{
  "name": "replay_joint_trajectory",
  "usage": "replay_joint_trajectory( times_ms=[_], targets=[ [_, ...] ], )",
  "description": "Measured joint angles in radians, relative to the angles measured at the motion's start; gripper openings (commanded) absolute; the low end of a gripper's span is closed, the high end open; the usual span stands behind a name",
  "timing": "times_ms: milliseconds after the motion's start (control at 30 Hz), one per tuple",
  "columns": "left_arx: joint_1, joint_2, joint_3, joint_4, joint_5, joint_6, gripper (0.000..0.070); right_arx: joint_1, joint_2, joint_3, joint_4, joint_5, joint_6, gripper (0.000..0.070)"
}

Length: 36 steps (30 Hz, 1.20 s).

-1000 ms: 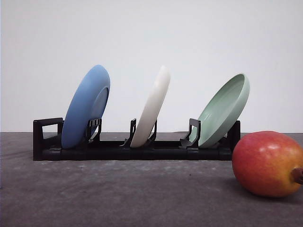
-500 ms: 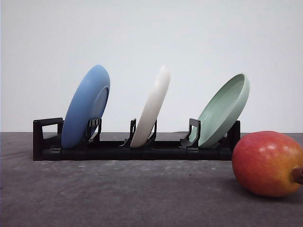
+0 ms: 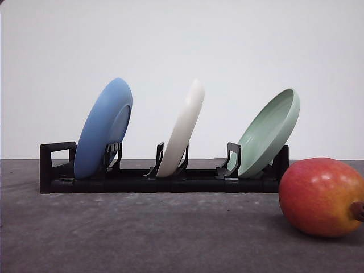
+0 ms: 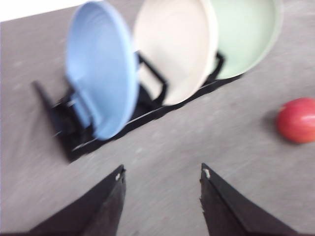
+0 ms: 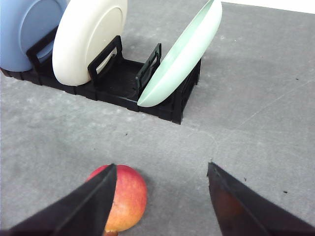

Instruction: Place pomegranate in white plate

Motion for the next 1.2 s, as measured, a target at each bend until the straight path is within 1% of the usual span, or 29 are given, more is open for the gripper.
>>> replay_joint_trajectory(
  times_ms=[67,300,400,500,600,733,833,900,1033,1133,1200],
  targets=[
    [-0.021,0.018,0.001,0.049,0.012,-0.001,0.0325,0.000,0.000,0.000,0.000,0.000,0.000,0.0377],
    [-0.142,0.162,0.007,0.234,0.013,-0.002,0.0329,0.000,0.000,0.000,0.000,0.000,0.000,0.0377],
    [-0.201,0.249,0.007,0.313,0.007,-0.003,0.0363,0.000,0.000,0.000,0.000,-0.001,0.000,0.0377],
    [-0.262,0.330,0.007,0.415,-0.047,-0.003,0.0364,0.000,0.000,0.000,0.000,-0.001,0.000,0.0377],
    [-0.315,0.415,0.007,0.526,-0.130,-0.005,0.0364,0.000,0.000,0.000,0.000,-0.001,0.000,0.0377],
    [-0.374,0.529,0.007,0.687,-0.227,-0.012,0.0364,0.000,0.000,0.000,0.000,-0.001,0.000,0.0377],
    [-0.411,0.621,0.023,0.776,-0.283,-0.032,0.0366,0.000,0.000,0.000,0.000,-0.001,0.000,0.0377],
    [-0.427,0.683,0.045,0.812,-0.306,-0.043,0.0366,0.000,0.000,0.000,0.000,-0.001,0.000,0.0377],
    [-0.449,0.805,0.124,0.815,-0.369,-0.057,0.0365,0.000,0.000,0.000,0.000,-0.001,0.000,0.0377],
    [-0.454,0.893,0.189,0.801,-0.417,-0.077,0.0364,0.000,0.000,0.000,0.000,-0.001,0.000,0.0377],
    [-0.453,0.949,0.235,0.770,-0.454,-0.101,0.0364,0.000,0.000,0.000,0.000,-0.001,0.000,0.0377]
  ],
)
